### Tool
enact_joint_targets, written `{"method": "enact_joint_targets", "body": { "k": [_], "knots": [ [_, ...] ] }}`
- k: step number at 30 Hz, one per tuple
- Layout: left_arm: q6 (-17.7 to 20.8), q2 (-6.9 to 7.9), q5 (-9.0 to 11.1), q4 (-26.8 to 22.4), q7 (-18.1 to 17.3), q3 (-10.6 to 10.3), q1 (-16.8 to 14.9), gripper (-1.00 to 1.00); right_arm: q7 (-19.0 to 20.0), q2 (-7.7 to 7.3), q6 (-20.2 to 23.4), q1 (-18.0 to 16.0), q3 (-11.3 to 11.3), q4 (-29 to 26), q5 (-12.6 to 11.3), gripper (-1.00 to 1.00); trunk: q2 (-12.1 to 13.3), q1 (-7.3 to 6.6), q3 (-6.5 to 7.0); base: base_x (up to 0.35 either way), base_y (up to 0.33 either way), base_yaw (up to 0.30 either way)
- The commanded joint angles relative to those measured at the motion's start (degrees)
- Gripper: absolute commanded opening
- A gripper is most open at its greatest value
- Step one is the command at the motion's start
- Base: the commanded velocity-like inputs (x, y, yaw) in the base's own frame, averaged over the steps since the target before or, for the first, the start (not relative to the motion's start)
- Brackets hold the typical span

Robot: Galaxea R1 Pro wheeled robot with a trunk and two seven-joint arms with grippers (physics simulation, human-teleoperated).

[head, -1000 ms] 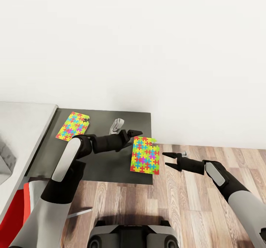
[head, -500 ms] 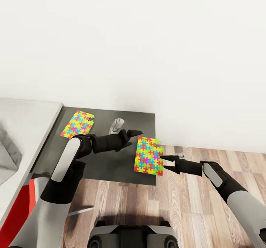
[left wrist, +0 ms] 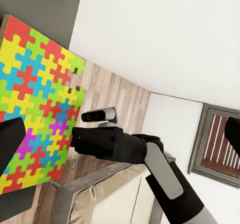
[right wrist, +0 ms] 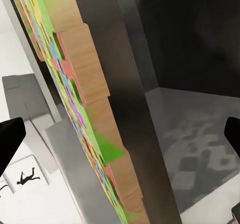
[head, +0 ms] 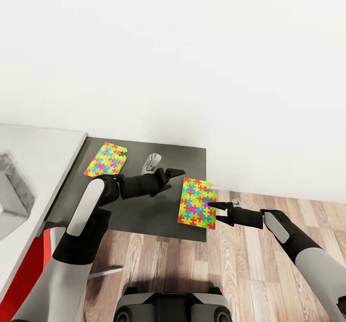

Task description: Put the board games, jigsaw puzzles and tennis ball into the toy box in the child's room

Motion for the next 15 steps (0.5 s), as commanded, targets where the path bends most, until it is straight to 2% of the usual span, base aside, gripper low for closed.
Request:
{"method": "enact_joint_targets", "body": {
  "k": [1, 15],
  "knots": [
    [0.08, -0.02, 0.54, -0.03, 0.6, 0.03, -0.04, 1.0, 0.13, -0.06, 0.15, -0.05, 0.25, 0.02, -0.19, 1.0, -0.09, 0.03, -0.07, 0.0, 0.0, 0.016],
    [0.08, -0.02, 0.54, -0.04, 0.59, 0.03, -0.03, 1.0, 0.07, -0.06, 0.07, -0.05, 0.3, 0.01, -0.19, 1.0, -0.09, 0.03, -0.07, 0.0, 0.0, 0.009]
  ]
}}
